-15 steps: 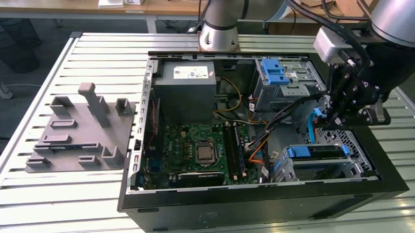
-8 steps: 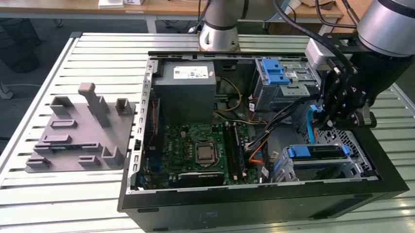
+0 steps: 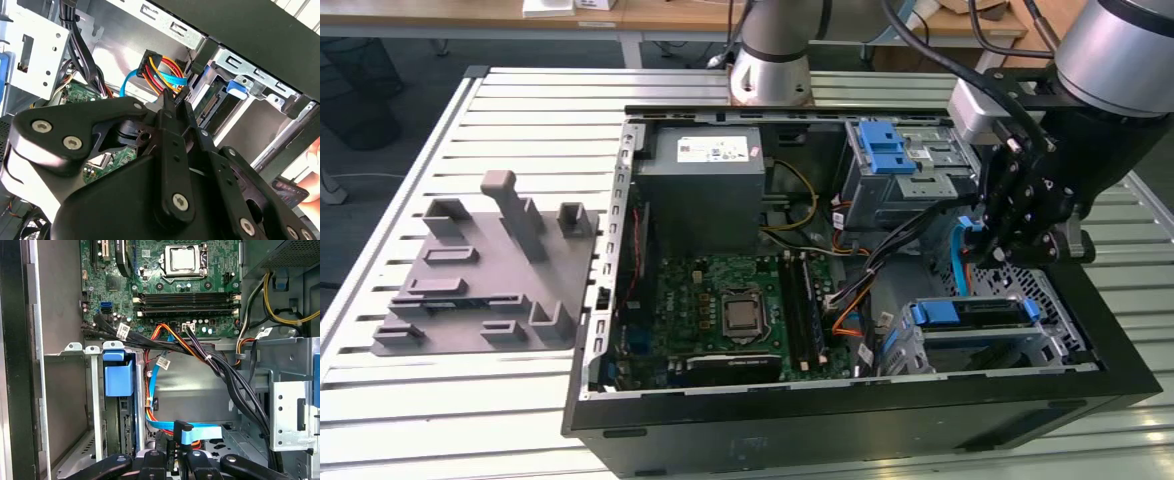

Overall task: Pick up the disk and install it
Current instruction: 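Insert the first disk wire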

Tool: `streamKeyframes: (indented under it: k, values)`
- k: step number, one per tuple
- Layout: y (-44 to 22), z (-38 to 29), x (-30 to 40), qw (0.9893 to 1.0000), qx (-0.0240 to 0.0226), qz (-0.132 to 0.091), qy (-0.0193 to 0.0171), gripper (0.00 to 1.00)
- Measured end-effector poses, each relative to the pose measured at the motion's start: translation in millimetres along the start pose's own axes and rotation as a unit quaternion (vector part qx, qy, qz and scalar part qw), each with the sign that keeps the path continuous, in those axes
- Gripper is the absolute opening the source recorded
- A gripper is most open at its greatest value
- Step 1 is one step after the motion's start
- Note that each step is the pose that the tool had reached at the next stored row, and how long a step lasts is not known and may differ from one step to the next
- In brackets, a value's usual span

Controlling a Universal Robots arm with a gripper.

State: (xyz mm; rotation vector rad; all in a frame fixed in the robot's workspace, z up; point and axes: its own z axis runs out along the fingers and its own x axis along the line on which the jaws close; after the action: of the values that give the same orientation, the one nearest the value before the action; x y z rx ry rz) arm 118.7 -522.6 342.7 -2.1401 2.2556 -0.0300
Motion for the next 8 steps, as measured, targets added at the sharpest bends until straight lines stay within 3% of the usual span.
streamKeyframes:
  k: [2, 6, 8]
  values:
    - [-0.1, -2.0, 0.0, 1.0000, 0.0000, 0.000, 0.0002, 0.24]
    - [-0.7, -19.4, -0.2, 1.0000, 0.0000, 0.000, 0.0001, 0.24]
    - [-0.7, -19.9, -0.2, 1.0000, 0.0000, 0.000, -0.0001, 0.24]
